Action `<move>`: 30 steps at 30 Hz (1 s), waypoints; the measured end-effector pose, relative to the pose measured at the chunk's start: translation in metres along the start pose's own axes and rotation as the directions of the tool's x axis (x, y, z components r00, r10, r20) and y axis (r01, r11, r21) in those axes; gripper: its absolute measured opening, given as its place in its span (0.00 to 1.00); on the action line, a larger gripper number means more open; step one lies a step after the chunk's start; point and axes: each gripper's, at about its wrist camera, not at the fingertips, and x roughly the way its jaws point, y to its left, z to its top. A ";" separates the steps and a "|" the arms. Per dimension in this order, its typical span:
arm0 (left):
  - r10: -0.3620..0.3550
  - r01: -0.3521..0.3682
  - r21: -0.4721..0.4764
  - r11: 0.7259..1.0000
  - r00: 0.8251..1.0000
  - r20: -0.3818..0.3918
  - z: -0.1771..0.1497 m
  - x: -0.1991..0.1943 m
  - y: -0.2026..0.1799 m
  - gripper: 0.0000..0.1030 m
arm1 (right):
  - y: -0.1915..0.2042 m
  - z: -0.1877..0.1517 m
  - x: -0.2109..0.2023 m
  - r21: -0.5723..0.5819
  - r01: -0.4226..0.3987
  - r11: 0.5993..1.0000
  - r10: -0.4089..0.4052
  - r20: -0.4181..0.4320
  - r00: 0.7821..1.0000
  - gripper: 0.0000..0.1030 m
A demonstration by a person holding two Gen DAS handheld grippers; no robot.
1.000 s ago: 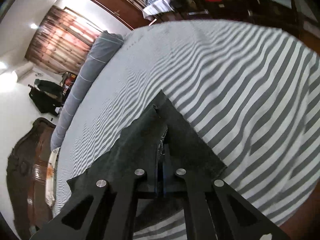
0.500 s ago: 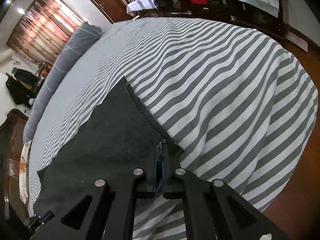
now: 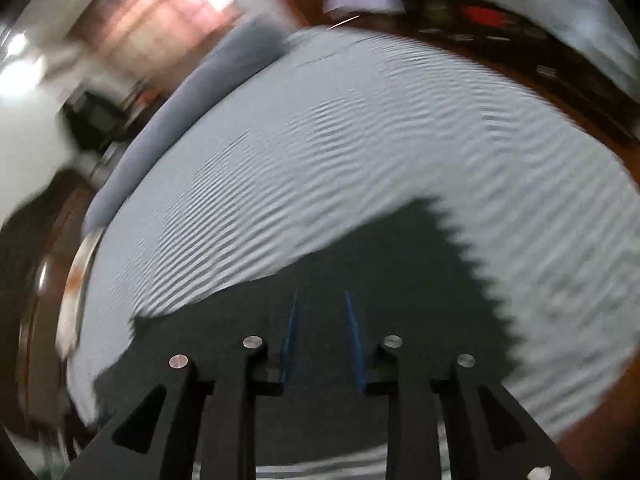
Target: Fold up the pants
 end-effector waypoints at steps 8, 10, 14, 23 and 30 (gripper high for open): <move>0.166 -0.164 -0.197 0.967 0.986 -0.004 -0.028 -0.024 0.097 0.13 | 0.188 0.003 0.125 -0.265 -0.260 0.928 0.180 -0.291 0.939 0.30; 0.174 -0.172 -0.253 0.952 0.985 -0.015 -0.041 -0.027 0.125 0.13 | 0.221 0.000 0.150 -0.294 -0.294 0.909 0.187 -0.343 0.921 0.32; 0.142 -0.133 -0.303 0.944 0.990 0.010 -0.059 -0.039 0.160 0.13 | 0.274 -0.024 0.204 -0.342 -0.326 0.881 0.147 -0.456 0.878 0.36; 0.153 -0.140 -0.293 0.946 0.988 0.021 -0.070 -0.045 0.174 0.13 | 0.312 -0.045 0.239 -0.432 -0.333 0.838 0.105 -0.471 0.876 0.06; 0.155 -0.140 -0.312 0.940 0.988 0.024 -0.074 -0.048 0.181 0.13 | 0.307 -0.043 0.259 -0.425 -0.255 0.868 0.073 -0.400 0.914 0.04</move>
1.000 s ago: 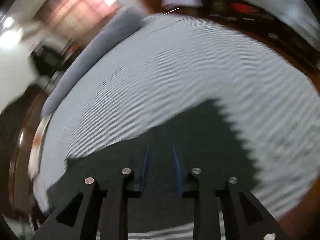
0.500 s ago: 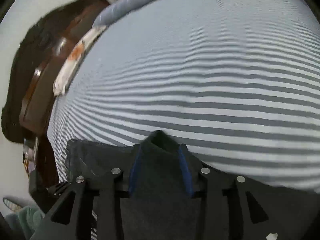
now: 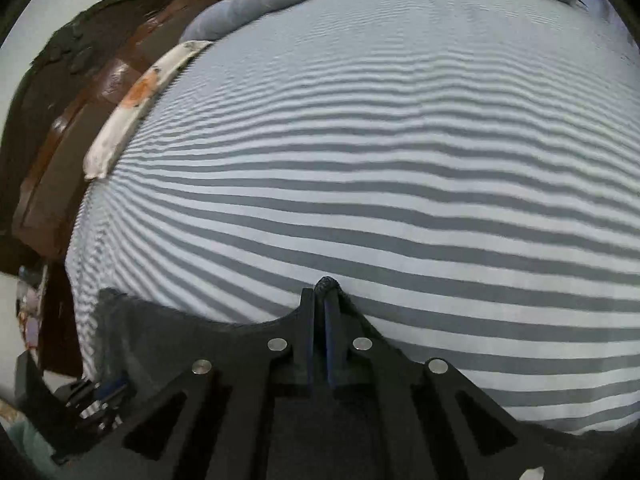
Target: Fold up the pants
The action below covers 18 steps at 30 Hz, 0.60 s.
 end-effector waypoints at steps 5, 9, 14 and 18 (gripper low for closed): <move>0.004 -0.004 0.001 1.000 1.000 -0.001 -0.002 0.001 0.004 0.15 | -0.006 -0.002 0.000 0.061 -0.003 0.998 0.002 0.027 1.000 0.13; 0.051 -0.051 0.021 0.998 0.999 0.006 0.000 -0.006 -0.008 0.15 | 0.004 -0.015 -0.038 0.090 0.047 0.995 -0.061 0.153 0.986 0.56; 0.012 -0.015 0.046 0.999 0.999 0.050 0.007 -0.026 -0.027 0.15 | -0.005 -0.066 -0.091 0.106 -0.017 0.994 -0.008 0.230 0.973 0.55; -0.016 0.006 0.126 0.992 0.997 0.076 0.011 -0.034 -0.060 0.15 | -0.038 -0.121 -0.113 0.165 -0.031 0.986 -0.003 0.205 0.979 0.55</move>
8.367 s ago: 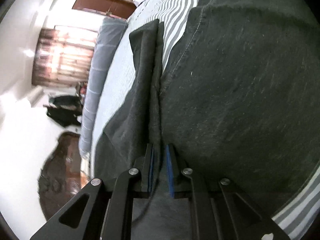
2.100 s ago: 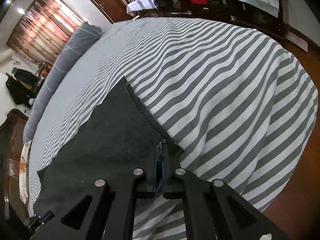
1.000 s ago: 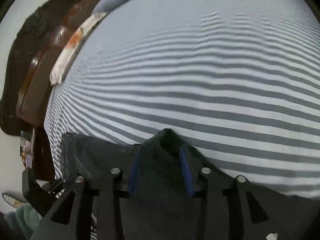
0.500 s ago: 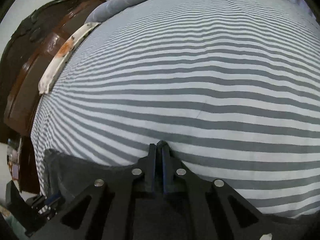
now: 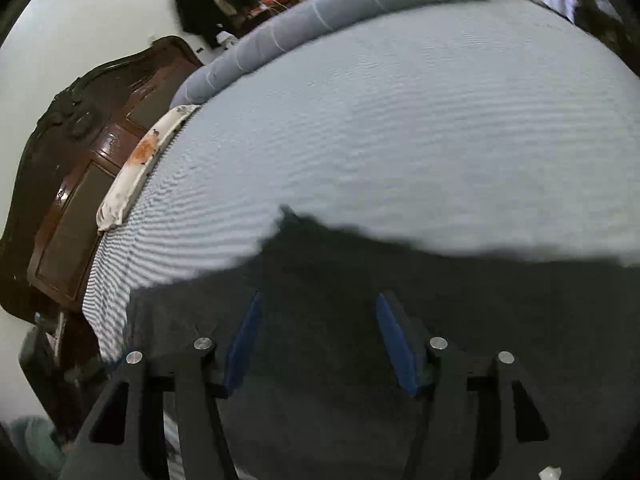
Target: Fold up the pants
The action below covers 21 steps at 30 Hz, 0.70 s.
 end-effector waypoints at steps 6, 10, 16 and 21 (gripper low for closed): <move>-0.080 0.082 0.089 0.993 0.996 -0.036 0.010 0.010 -0.058 0.16 | -0.072 -0.036 -0.026 0.111 0.073 0.991 -0.071 -0.018 0.997 0.49; -0.101 0.111 0.144 0.983 0.992 -0.072 0.014 0.023 -0.098 0.16 | -0.127 -0.033 -0.050 0.168 0.133 0.977 -0.139 0.023 0.990 0.34; -0.127 0.145 0.216 0.965 0.987 -0.098 0.021 0.035 -0.157 0.17 | -0.215 -0.021 -0.110 0.257 0.225 0.940 -0.256 0.096 0.962 0.36; -0.168 0.190 0.298 0.936 0.981 -0.098 0.031 0.047 -0.213 0.17 | -0.285 -0.030 -0.178 0.316 0.270 0.909 -0.328 0.149 0.933 0.40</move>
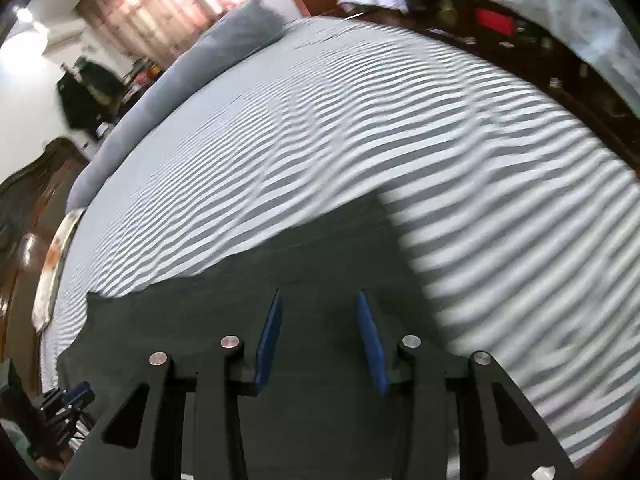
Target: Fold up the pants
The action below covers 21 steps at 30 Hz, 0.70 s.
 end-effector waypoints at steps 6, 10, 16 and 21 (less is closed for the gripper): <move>-0.051 0.051 0.043 0.998 0.999 0.005 0.036 0.030 -0.047 0.17 | -0.066 0.002 -0.009 0.042 -0.072 0.997 0.074 -0.058 0.996 0.41; -0.074 0.074 0.056 0.996 0.997 -0.009 0.053 0.048 -0.071 0.18 | -0.067 -0.005 0.002 0.027 -0.169 0.985 0.171 -0.079 0.982 0.42; -0.082 0.084 0.083 0.993 0.996 -0.029 0.063 0.064 -0.088 0.18 | -0.056 -0.013 -0.002 -0.039 -0.303 0.952 0.297 -0.107 0.949 0.27; -0.085 0.088 0.095 0.992 0.996 -0.037 0.063 0.073 -0.095 0.18 | -0.059 -0.018 0.002 -0.055 -0.290 0.955 0.284 -0.106 0.953 0.26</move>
